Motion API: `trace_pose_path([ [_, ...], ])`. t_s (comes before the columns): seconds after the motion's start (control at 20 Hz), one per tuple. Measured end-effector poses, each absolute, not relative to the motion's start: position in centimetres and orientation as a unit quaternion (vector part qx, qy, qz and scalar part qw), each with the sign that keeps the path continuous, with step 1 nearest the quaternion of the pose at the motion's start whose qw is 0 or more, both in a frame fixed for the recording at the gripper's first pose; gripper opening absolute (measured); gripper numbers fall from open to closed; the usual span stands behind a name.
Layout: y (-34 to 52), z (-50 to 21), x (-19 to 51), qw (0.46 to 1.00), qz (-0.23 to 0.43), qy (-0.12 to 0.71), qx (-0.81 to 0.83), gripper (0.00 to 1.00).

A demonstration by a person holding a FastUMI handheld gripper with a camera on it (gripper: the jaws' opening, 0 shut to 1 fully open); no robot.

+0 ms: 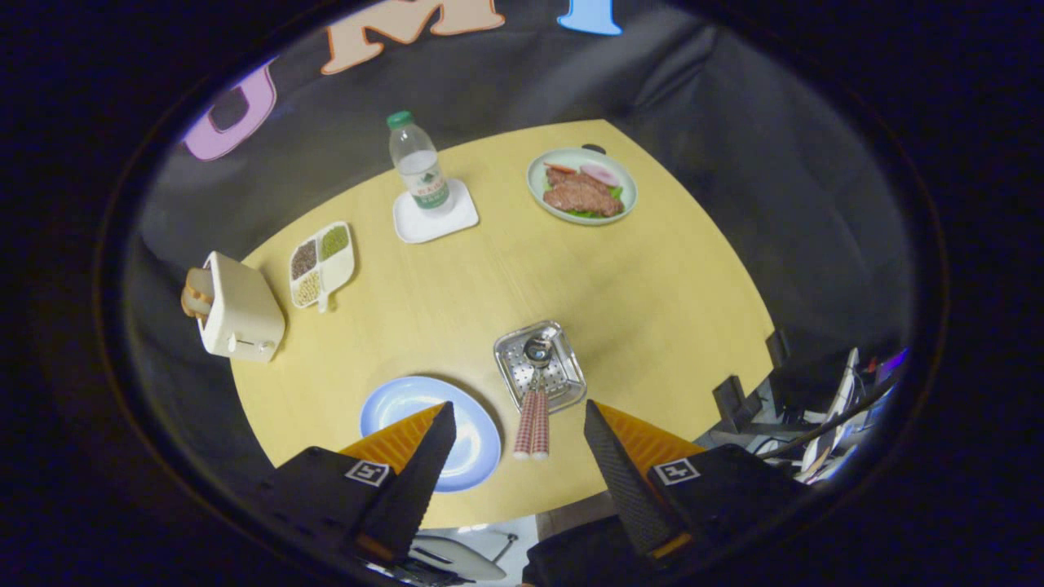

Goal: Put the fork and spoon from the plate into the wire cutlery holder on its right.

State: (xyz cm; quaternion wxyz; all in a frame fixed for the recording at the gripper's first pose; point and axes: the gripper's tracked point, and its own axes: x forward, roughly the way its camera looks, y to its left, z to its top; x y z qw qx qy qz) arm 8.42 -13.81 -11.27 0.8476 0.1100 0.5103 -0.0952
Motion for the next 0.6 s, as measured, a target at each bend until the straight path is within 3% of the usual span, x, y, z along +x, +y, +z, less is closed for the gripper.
trace_pose_path([
  [0.25,-16.0,-8.4,9.5,0.907,-0.103,0.403,0.072,1.0],
  [0.45,-16.5,-2.3,11.8,0.969,-0.059,0.222,0.089,1.0],
  [0.6,-17.3,2.1,11.4,0.987,-0.05,0.114,0.098,1.0],
])
